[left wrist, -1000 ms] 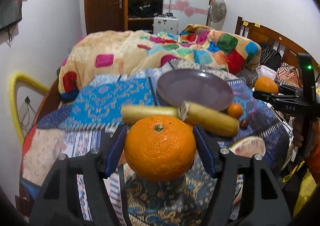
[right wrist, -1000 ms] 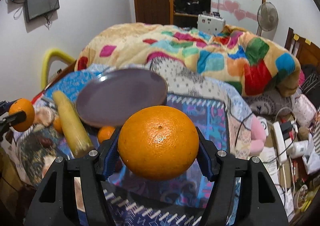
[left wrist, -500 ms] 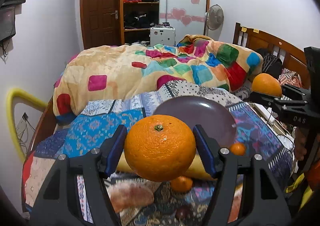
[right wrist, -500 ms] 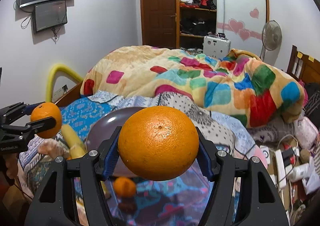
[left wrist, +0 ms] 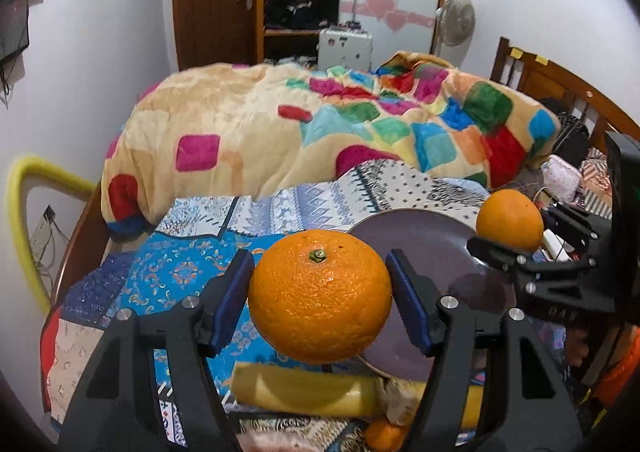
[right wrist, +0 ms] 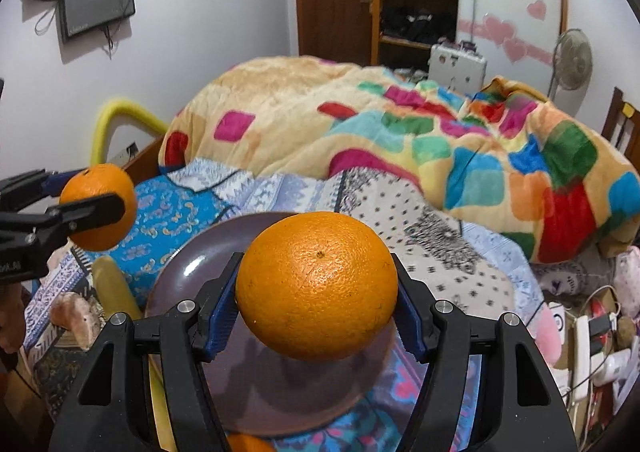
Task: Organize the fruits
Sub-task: 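Carry the left gripper's orange onto the purple plate while the right gripper places its orange there, then open both grippers and withdraw them from the oranges on the plate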
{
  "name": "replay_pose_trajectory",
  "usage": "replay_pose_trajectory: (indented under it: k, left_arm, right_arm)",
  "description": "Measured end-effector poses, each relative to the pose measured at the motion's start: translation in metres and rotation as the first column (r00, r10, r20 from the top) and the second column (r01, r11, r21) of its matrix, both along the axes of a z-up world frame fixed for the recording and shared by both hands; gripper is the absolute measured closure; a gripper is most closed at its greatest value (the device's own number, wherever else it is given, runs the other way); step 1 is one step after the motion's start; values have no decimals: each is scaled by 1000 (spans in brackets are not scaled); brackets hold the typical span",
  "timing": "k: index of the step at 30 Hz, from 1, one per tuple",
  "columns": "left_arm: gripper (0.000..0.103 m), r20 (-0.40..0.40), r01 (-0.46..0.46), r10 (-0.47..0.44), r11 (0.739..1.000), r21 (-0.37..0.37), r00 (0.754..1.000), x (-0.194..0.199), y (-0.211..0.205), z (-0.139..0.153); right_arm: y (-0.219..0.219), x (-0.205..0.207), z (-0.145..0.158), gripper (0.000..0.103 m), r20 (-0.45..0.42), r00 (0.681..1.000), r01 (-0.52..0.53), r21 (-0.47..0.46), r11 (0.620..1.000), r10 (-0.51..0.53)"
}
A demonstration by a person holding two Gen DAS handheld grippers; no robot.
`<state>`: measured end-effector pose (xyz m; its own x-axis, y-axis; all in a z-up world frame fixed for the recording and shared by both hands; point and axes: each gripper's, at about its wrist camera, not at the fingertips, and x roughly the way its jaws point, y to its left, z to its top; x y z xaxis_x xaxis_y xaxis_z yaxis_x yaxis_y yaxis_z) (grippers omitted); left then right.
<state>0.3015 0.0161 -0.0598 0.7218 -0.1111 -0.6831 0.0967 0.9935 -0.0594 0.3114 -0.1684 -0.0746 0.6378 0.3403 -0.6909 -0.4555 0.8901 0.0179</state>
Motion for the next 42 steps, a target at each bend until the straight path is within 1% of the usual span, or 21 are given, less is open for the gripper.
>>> replay_pose_trajectory:
  k: [6, 10, 13, 20, 22, 29, 31, 32, 33, 36, 39, 42]
  left_arm:
    - [35, -91, -4, 2, 1000, -16, 996, 30, -1, -18]
    - [35, -139, 5, -11, 999, -39, 990, 42, -5, -29]
    - [35, -157, 17, -25, 998, -54, 987, 47, -9, -32]
    - [35, -187, 63, -67, 998, -26, 980, 55, -26, -42]
    - [35, -198, 64, -69, 997, -32, 978, 58, -27, -45]
    - [35, -188, 80, -81, 997, -11, 979, 58, -34, -47]
    - [35, -170, 85, -91, 996, -38, 981, 56, -33, -43]
    - [35, -159, 81, -86, 996, -41, 983, 55, -33, -40]
    - [34, -148, 76, -82, 996, -41, 986, 54, -32, -37]
    - [33, -133, 74, -80, 996, -49, 988, 52, -29, -29]
    - [33, -113, 57, -65, 996, -65, 991, 44, -21, -19]
    - [33, -70, 46, -51, 997, -70, 996, 31, -14, -6]
  right_arm:
    - [7, 14, -17, 39, -80, 996, -34, -48, 998, 30]
    - [8, 18, -23, 39, -94, 995, -42, -85, 995, 34]
    - [7, 21, -27, 39, -112, 993, -51, -92, 994, 40]
    - [6, 23, -33, 39, -127, 990, -71, -104, 992, 58]
    - [6, 24, -35, 39, -133, 989, -75, -107, 991, 60]
    - [7, 26, -40, 39, -145, 987, -80, -115, 990, 63]
    - [8, 25, -40, 39, -144, 987, -84, -124, 989, 66]
    - [9, 23, -40, 37, -134, 989, -84, -134, 987, 66]
    - [9, 20, -37, 34, -113, 992, -74, -146, 987, 58]
    - [5, 14, -27, 23, -74, 996, -62, -135, 989, 53]
    - [1, 5, -16, 22, -42, 998, -48, -134, 990, 43]
    - [-4, -1, -8, 22, -37, 998, -49, -111, 993, 45]
